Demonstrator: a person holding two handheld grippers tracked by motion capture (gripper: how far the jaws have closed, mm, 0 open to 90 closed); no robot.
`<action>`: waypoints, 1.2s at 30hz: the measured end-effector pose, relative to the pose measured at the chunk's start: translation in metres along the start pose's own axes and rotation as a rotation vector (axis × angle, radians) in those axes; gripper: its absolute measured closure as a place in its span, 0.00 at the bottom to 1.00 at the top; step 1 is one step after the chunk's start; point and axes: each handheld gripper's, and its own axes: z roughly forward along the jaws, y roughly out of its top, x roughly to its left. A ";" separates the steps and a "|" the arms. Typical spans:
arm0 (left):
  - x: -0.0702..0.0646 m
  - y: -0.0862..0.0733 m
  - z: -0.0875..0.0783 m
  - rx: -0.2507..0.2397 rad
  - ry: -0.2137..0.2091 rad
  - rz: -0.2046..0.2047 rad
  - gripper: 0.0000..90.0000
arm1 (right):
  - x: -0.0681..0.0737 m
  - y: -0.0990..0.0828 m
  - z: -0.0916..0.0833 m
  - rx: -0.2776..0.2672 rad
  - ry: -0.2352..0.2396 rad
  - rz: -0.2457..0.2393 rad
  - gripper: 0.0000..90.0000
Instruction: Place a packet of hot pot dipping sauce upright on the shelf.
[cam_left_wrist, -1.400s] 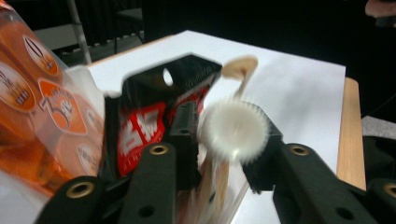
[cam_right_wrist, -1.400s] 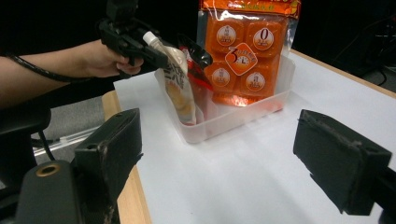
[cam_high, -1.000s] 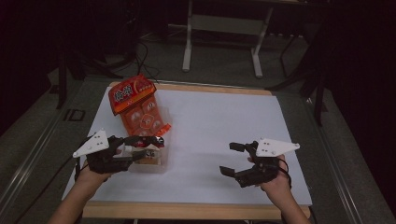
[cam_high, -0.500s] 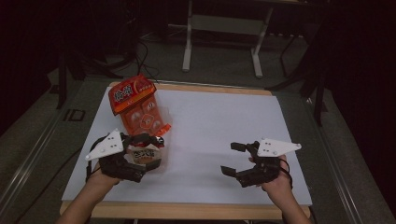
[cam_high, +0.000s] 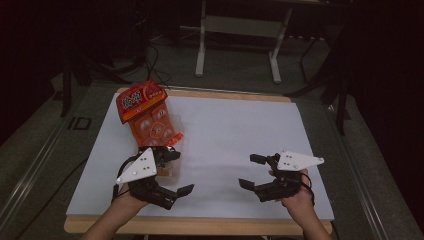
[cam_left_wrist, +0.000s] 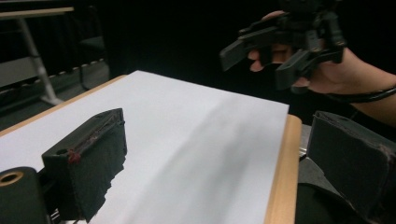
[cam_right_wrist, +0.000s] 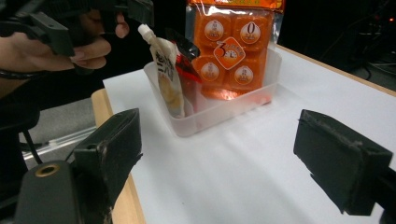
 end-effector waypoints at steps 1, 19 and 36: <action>0.000 0.000 0.000 0.000 0.000 0.000 0.06 | 0.000 0.000 0.000 0.000 0.000 0.000 0.17; -0.005 -0.019 0.027 0.027 -0.072 -0.010 0.06 | -0.002 -0.034 -0.019 0.019 -0.088 0.054 0.17; -0.013 -0.049 0.030 0.050 -0.059 -0.031 0.07 | -0.010 -0.062 -0.020 0.051 -0.130 0.079 0.17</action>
